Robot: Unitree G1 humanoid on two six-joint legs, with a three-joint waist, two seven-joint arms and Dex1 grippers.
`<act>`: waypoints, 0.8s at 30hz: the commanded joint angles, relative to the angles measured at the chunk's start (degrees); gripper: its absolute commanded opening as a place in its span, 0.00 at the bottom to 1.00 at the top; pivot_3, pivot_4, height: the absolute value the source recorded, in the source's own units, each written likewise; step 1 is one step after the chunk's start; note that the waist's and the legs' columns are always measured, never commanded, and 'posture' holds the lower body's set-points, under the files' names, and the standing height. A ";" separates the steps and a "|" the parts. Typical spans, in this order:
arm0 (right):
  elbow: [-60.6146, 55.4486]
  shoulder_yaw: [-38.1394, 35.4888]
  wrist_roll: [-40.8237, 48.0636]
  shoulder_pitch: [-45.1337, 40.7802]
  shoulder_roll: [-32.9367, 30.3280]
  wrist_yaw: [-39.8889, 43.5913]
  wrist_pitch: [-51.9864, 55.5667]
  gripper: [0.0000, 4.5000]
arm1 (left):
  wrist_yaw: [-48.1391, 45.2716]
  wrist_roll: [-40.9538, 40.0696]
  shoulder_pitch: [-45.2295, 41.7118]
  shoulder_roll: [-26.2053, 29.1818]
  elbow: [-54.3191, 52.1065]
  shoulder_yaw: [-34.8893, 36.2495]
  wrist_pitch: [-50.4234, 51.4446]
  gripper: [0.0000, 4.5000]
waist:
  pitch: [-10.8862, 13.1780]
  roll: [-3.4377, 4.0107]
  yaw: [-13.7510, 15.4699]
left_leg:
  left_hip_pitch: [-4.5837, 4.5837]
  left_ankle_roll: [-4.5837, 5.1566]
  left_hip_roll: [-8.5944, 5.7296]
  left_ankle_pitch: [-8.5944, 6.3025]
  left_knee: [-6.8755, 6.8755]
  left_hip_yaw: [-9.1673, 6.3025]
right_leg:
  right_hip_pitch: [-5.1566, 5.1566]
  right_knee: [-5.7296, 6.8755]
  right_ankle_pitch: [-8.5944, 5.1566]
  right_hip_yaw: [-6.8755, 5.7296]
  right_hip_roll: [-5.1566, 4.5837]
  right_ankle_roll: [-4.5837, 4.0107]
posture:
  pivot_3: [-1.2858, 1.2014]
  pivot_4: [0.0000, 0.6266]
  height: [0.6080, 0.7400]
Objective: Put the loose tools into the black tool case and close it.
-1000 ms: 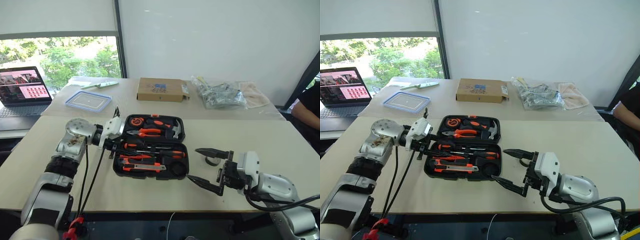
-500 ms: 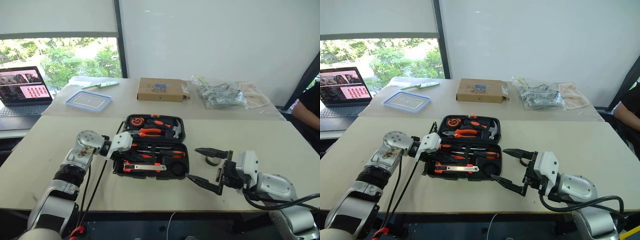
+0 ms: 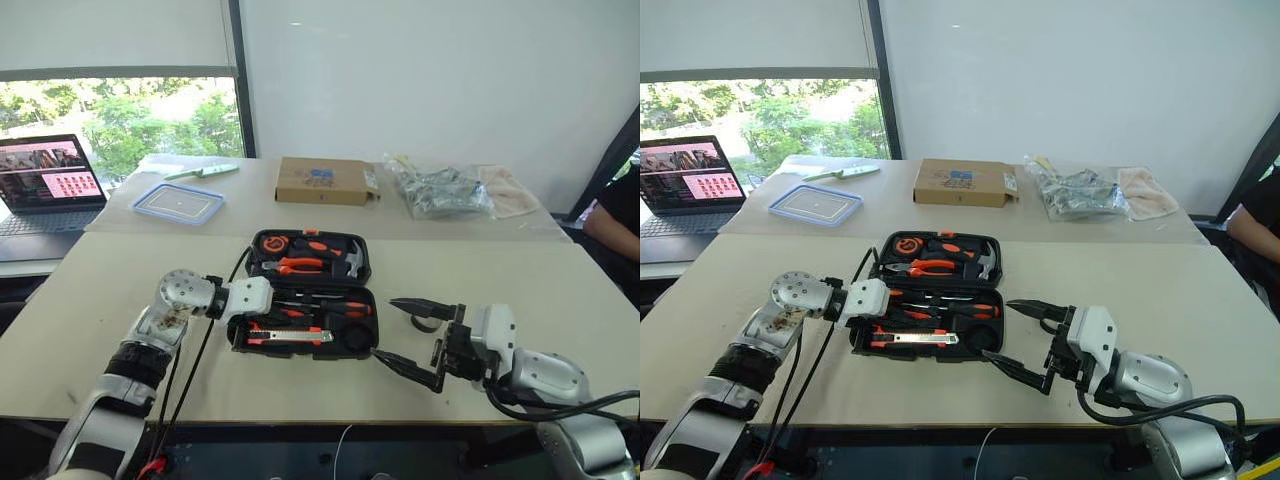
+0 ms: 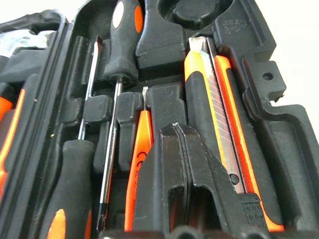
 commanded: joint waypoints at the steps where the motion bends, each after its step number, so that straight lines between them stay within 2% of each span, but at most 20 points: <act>1: -1.84 -0.97 0.26 0.08 0.10 -0.28 -0.75 1.00 | 3.16 0.41 2.06 -0.99 -1.63 -0.24 2.15 0.01 | -0.01 0.02 0.05 | 0.02 0.00 0.00 0.00 -0.01 0.00 | 0.02 0.00 0.00 0.00 0.00 0.00 | 0.52 0.24 1.00; 4: -1.91 -1.08 0.24 0.41 0.14 -0.08 -0.83 1.00 | 2.23 -5.34 1.25 -1.80 -1.96 3.13 4.71 0.01 | 0.00 0.01 0.14 | 0.29 0.01 0.00 -0.01 -0.05 -0.01 | 0.30 -0.04 -0.01 -0.02 -0.02 0.01 | 0.52 0.24 1.00; 10: -1.61 -0.95 0.10 0.17 0.22 0.09 -0.96 1.00 | -1.69 -15.09 -0.43 -2.70 -3.75 7.24 10.49 0.01 | 0.00 0.01 -0.10 | 0.28 0.00 0.02 0.00 -0.07 -0.01 | 0.23 -0.03 -0.01 -0.02 -0.01 0.01 | 0.52 0.24 1.00; 16: -1.51 -0.88 0.09 -0.16 0.17 0.26 -0.87 1.00 | -4.95 -14.75 1.57 -1.33 -4.28 5.56 11.53 0.01 | 0.00 0.02 -0.05 | 0.28 0.00 0.00 0.00 -0.08 0.00 | 0.25 -0.04 -0.01 -0.01 0.00 0.00 | 0.52 0.24 1.00; 24: -1.67 -1.38 0.23 -0.03 -0.17 0.29 -0.49 1.00 | -2.63 -11.02 3.15 -0.87 -2.04 3.99 13.54 0.01 | 0.00 0.01 -0.03 | 0.28 0.00 0.00 0.00 -0.08 0.00 | 0.26 -0.05 -0.01 -0.01 0.00 0.01 | 0.52 0.24 1.00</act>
